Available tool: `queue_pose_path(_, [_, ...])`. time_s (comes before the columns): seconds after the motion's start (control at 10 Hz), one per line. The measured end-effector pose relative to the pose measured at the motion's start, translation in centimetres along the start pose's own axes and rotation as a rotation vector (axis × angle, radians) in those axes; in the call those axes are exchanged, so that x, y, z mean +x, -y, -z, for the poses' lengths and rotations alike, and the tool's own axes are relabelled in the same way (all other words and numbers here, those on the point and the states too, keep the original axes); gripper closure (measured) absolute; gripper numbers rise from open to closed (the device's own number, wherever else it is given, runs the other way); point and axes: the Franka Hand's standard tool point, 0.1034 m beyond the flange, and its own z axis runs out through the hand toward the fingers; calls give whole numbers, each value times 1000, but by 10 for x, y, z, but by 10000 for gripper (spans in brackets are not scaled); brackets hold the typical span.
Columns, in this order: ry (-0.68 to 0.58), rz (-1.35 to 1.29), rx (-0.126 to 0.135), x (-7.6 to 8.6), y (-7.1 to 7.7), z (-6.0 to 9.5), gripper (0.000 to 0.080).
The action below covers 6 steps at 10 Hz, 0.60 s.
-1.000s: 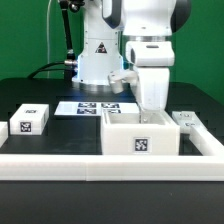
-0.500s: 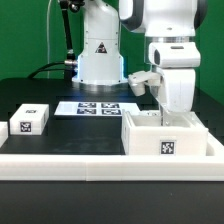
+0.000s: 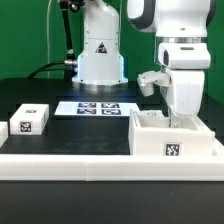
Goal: Assemble cabinet
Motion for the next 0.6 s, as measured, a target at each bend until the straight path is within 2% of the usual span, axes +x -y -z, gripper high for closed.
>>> queue_pose_path(0.3, [0, -4, 0, 1, -2, 0, 764])
queue_pose_path(0.4, [0, -5, 0, 0, -2, 0, 682])
queue_pose_path(0.5, [0, -5, 0, 0, -2, 0, 682])
queue_pose_path(0.6, [0, -6, 0, 0, -2, 0, 546])
